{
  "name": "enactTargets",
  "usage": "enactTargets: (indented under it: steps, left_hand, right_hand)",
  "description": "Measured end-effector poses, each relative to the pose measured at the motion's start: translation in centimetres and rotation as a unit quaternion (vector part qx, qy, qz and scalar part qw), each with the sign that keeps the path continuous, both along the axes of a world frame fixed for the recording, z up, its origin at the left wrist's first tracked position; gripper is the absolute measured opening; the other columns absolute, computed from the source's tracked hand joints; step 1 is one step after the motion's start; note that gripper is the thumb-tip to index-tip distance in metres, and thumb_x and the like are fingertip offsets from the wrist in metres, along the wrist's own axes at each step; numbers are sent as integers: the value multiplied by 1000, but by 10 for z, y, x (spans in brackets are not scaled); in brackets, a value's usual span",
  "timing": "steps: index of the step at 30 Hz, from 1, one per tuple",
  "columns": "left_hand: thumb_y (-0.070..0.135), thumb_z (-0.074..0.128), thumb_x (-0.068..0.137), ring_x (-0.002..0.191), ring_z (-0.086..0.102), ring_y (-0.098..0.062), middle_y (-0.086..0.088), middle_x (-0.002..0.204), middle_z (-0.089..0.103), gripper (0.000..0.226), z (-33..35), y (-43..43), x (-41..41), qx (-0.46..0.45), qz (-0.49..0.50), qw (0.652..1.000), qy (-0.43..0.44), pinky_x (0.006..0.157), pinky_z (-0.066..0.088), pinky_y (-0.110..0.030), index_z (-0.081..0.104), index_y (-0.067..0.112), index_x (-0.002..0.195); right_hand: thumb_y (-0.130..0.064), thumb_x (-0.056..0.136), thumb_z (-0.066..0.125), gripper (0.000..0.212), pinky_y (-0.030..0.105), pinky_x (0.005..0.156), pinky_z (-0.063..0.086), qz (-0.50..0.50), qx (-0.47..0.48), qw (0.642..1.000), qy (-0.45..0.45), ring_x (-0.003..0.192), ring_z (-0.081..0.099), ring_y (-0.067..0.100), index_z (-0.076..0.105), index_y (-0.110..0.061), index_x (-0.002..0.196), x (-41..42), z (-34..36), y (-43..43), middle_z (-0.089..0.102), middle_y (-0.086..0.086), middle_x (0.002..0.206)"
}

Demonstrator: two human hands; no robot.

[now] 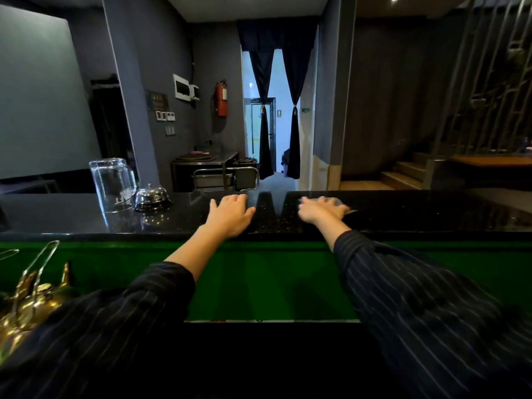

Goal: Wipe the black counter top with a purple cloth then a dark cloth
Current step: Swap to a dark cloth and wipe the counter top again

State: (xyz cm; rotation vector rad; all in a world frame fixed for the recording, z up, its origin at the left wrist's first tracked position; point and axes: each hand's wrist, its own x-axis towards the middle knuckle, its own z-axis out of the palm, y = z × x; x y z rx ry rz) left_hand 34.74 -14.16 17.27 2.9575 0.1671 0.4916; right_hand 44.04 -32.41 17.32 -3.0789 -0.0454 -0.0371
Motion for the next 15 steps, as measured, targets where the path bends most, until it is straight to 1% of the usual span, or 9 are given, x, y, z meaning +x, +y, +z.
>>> enactTargets:
  steps: [3,6,8,10,11,15]
  left_hand:
    - [28,38,96,130,40,-32,-13,141,46,43,-4,-27,30,-34,-23,999,15,109,26,-55,44,10,134]
    - [24,36,94,124,46,-37,-19,136,50,42,-13,-30,46,-79,-22,996,37,104,37,-48,44,11,133]
    - [24,36,95,124,47,-35,-17,136,51,41,-16,-27,50,-92,-18,995,43,104,38,-43,49,11,132]
    - [22,37,97,124,48,-32,-14,135,54,38,-19,-25,52,-98,-16,994,38,105,38,-39,56,8,126]
    - [22,37,97,126,47,-31,-14,136,54,38,-19,-25,53,-97,-16,995,34,106,37,-38,57,8,126]
    - [23,38,99,134,40,-25,-8,144,47,41,-17,-25,51,-108,-16,994,16,112,30,-32,49,13,136]
  right_hand:
    - [-50,99,23,50,64,112,14,158,13,987,-11,146,15,36,21,-49,148,5,-5,36,19,4,161]
    - [-53,99,19,51,65,112,12,236,10,972,11,148,14,31,14,-49,150,33,-6,48,16,1,163]
    - [-52,100,18,51,67,111,8,251,14,967,30,149,11,31,14,-48,150,53,-4,50,14,0,163]
    - [-52,100,19,51,68,111,5,246,17,968,40,150,10,32,14,-48,151,72,-3,51,12,1,164]
    - [-53,100,19,51,68,111,4,240,19,970,44,150,9,32,14,-47,151,81,-2,51,11,1,164]
    - [-60,98,17,55,65,114,4,220,27,973,68,150,9,32,13,-47,151,112,3,35,9,1,164]
